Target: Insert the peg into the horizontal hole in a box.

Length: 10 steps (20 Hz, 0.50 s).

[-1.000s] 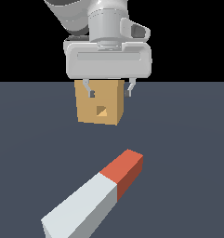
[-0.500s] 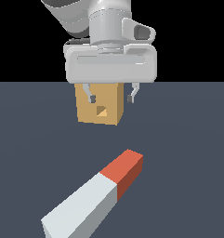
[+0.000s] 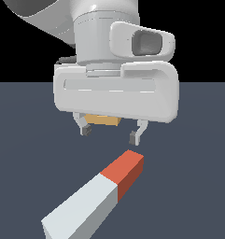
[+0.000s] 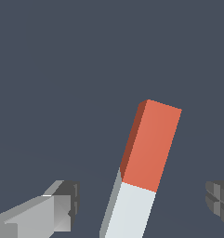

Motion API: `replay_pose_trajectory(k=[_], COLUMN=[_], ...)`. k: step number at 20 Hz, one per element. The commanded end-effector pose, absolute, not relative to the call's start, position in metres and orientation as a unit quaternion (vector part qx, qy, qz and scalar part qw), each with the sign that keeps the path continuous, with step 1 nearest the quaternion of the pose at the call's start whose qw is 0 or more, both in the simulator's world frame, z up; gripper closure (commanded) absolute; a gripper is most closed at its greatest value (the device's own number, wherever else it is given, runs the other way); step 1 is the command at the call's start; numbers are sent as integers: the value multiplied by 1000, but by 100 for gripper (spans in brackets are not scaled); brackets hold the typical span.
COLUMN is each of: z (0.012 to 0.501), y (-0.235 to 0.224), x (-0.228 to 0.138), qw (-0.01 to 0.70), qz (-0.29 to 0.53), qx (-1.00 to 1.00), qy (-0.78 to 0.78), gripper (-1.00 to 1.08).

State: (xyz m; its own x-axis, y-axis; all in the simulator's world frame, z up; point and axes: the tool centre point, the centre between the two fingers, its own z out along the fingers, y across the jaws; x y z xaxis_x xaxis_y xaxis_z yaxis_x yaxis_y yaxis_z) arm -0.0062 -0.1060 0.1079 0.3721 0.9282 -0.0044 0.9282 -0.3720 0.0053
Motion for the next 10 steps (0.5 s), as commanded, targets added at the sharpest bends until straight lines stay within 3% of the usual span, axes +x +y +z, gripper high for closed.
replay_pose_trajectory(k=[1, 10], z=[95, 69], y=[-133, -181], x=[-14, -39], qw=[3, 0], qz=[0, 0], qx=[857, 905], qy=[516, 426], gripper=[-92, -92])
